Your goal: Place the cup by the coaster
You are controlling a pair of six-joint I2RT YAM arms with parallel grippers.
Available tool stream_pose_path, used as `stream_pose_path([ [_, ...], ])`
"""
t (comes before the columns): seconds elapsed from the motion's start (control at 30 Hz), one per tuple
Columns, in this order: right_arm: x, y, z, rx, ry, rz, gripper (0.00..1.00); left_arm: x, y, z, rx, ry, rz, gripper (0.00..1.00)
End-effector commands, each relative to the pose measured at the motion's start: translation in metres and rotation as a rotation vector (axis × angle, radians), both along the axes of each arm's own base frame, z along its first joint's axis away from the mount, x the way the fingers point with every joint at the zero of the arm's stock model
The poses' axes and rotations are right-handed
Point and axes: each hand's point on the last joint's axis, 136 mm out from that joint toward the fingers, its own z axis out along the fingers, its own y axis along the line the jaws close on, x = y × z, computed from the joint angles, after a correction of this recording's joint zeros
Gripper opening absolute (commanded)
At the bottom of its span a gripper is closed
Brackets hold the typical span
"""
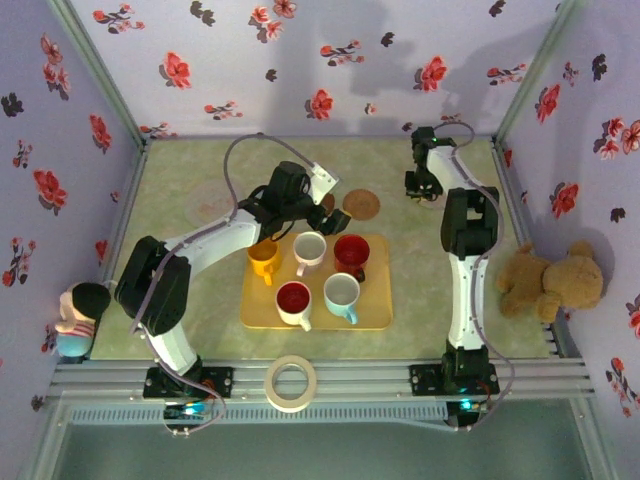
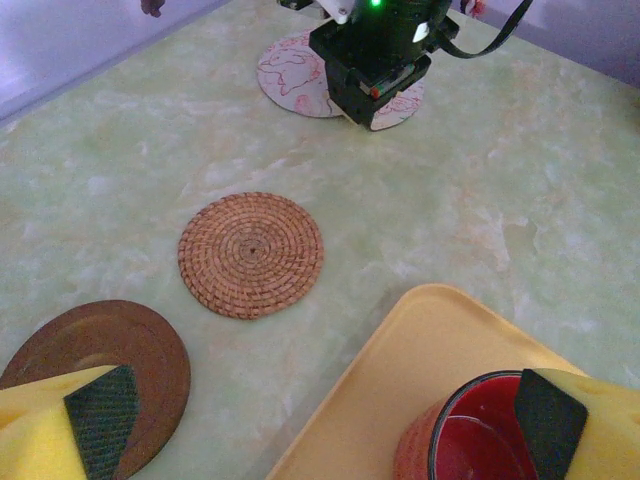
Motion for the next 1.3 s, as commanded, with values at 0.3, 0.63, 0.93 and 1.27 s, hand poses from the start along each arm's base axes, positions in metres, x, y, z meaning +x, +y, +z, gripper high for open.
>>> stream_pose_path([
  [0.3, -0.025, -0.005, 0.033, 0.012, 0.037, 0.036, 0.00, -0.001, -0.004, 0.005, 0.002, -0.015, 0.003, 1.00],
  [0.63, -0.044, 0.019, 0.035, 0.038, 0.093, 0.140, 0.00, -0.003, -0.004, 0.003, 0.001, -0.014, 0.002, 1.00],
  [0.93, -0.057, 0.039, 0.028, 0.013, 0.136, 0.217, 0.00, -0.005, -0.002, 0.006, 0.007, -0.024, 0.004, 1.00],
  [1.27, -0.073, 0.053, 0.020, 0.003, 0.172, 0.245, 0.00, -0.006, -0.001, 0.003, 0.010, -0.019, 0.006, 1.00],
])
